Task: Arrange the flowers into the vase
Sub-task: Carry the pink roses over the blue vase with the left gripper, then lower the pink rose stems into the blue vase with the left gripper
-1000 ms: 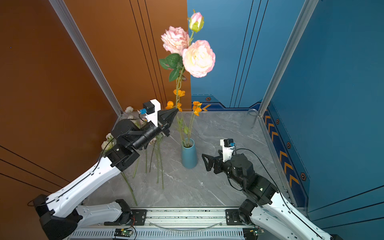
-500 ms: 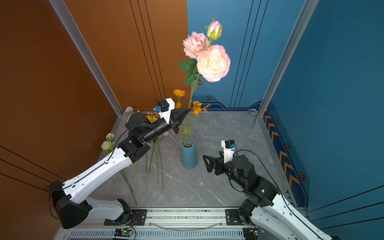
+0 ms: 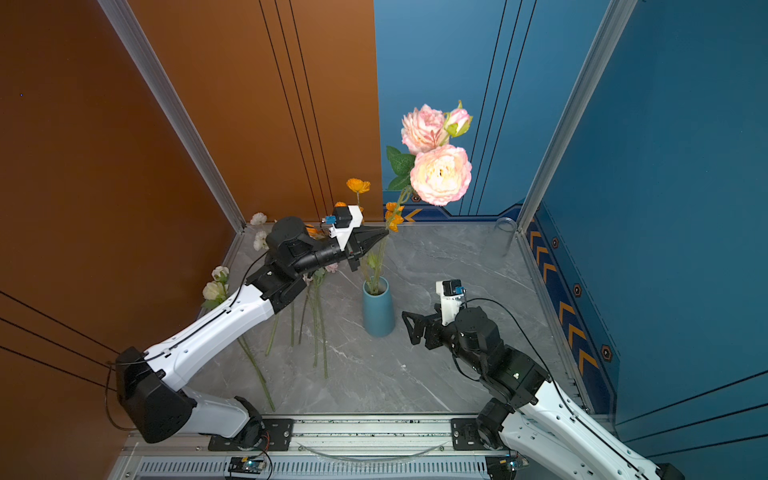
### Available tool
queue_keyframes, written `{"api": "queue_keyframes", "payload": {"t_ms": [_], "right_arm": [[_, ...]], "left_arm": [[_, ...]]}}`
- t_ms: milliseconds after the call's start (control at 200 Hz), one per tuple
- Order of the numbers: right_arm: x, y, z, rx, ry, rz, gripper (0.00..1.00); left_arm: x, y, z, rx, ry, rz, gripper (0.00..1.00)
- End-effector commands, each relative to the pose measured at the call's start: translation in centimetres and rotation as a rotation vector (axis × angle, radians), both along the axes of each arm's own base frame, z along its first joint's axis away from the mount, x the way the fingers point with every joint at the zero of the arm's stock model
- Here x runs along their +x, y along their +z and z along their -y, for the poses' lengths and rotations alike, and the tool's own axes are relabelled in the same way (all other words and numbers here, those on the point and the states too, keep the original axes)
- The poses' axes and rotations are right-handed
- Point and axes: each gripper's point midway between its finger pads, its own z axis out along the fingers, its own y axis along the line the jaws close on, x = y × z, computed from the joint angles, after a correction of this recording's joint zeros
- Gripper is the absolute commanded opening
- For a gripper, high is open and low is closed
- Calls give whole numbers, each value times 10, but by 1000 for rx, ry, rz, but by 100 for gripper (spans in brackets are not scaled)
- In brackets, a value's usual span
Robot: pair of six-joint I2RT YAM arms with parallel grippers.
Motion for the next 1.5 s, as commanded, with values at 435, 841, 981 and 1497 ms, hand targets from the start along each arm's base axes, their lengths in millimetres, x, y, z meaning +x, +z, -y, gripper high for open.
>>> {"api": "queue_keyframes", "payload": {"t_ms": [435,841,981,1497], "right_arm": [[3,-1,-8,27,21,10,100],[2,-6,-8,24,22,6,100],[1,-2,-9,33,27,9,100],[1,-3,-12,38,34,5,100]], "left_arm": [[-13,-103,13,233,-42,25,0],[-6,-131,15,281,-11,-12,7],[-3,-134,13,293,9,-4,15],[-8,-122,3,283,46,36,37]]}}
